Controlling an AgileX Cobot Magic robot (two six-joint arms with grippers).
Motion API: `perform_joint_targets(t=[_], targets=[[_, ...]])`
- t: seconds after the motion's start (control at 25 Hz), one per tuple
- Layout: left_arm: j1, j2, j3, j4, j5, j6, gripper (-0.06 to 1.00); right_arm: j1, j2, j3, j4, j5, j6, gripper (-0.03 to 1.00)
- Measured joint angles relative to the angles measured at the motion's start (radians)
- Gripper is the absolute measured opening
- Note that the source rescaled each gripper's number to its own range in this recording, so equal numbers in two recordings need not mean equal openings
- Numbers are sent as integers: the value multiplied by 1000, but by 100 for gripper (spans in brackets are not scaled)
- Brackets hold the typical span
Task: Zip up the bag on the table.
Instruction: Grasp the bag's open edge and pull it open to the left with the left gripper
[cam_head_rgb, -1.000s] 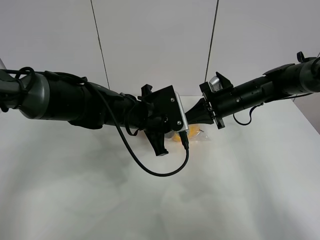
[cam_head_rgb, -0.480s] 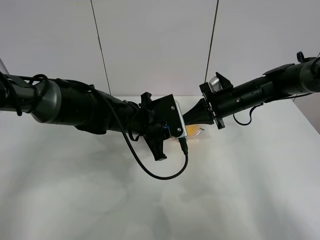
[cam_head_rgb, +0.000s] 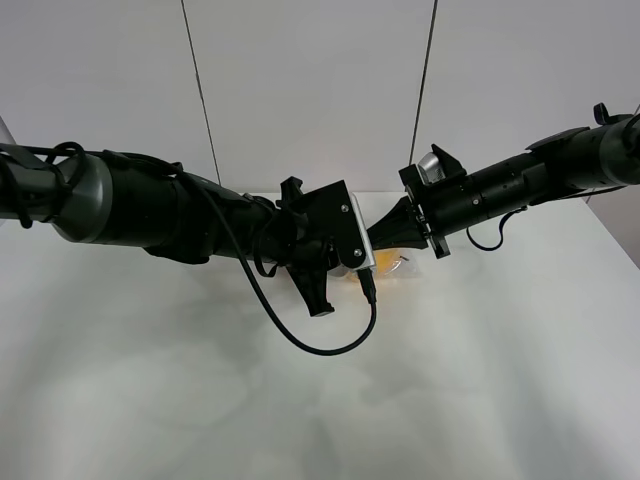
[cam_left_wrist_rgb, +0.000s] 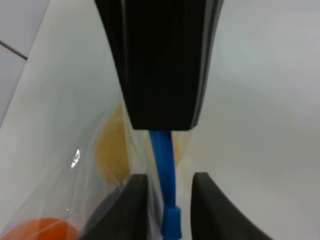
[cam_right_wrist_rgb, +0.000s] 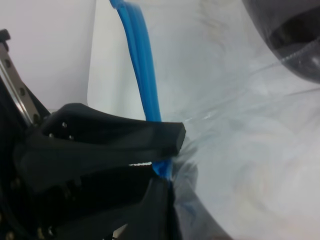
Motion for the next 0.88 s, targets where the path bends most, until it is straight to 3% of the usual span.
perform_joint_targets(t=[0.48,0.56,0.68,0.88], targets=[[0,-2,0,0,1,-33,26,0,0,0,1,0,0,0],[0,-3,0,0,1,-37,21,0,0,0,1,0,0,0],[0,-4,0,0,-2,-39,2,0,0,0,1,2,0,0],[0,-4,0,0,-26,-39,0,0,0,-5,1,1,0,0]])
